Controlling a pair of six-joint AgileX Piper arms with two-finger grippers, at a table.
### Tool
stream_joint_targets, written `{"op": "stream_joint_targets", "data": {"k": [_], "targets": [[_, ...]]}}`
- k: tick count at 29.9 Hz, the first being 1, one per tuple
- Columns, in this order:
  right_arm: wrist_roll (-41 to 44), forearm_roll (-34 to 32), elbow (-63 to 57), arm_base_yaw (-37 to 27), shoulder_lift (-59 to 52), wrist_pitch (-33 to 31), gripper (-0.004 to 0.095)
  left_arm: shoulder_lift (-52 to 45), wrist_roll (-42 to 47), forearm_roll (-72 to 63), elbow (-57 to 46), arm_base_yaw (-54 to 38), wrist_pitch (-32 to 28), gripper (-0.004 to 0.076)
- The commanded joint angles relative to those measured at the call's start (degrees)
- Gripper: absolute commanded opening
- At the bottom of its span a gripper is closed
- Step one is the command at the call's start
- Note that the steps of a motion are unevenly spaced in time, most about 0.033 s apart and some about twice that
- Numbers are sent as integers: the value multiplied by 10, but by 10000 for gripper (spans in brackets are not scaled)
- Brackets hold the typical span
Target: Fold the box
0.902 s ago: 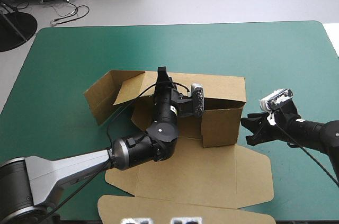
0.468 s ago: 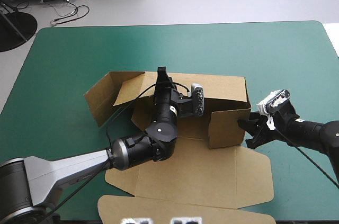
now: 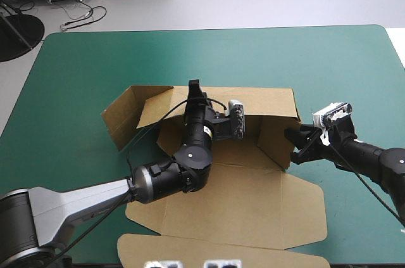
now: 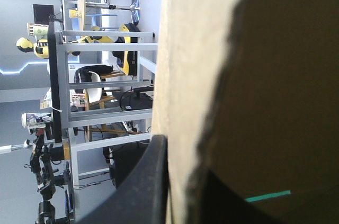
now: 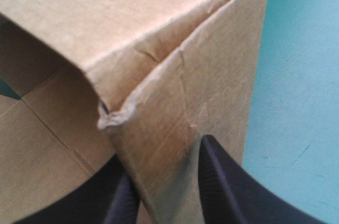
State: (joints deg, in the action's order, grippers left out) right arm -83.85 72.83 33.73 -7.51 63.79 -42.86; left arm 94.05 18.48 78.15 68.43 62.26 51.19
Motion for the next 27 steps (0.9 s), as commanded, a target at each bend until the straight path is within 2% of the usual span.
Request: {"op": "stream_joint_targets", "data": {"k": [1, 2, 3, 15, 19, 23, 27], "targets": [[-8, 45, 14, 0, -7, 34, 82, -21, 5, -8, 11, 6, -26, -10], [-8, 47, 14, 0, -7, 34, 11, -21, 5, -8, 11, 6, -28, -10], [-8, 51, 14, 0, -7, 36, -13, -21, 5, -8, 11, 6, -28, -10], [-9, 12, 14, 0, -7, -1, 0, -21, 16, 26, 11, 5, -8, 10], [28, 4, 14, 0, -7, -14, 0, -21, 16, 62, 11, 5, -8, 85], [45, -31, 14, 0, -7, -12, 0, -21, 16, 110, 11, 5, -8, 220], [47, -39, 14, 0, -7, -22, 0, -20, 18, 187, 11, -1, -25, 295]]}}
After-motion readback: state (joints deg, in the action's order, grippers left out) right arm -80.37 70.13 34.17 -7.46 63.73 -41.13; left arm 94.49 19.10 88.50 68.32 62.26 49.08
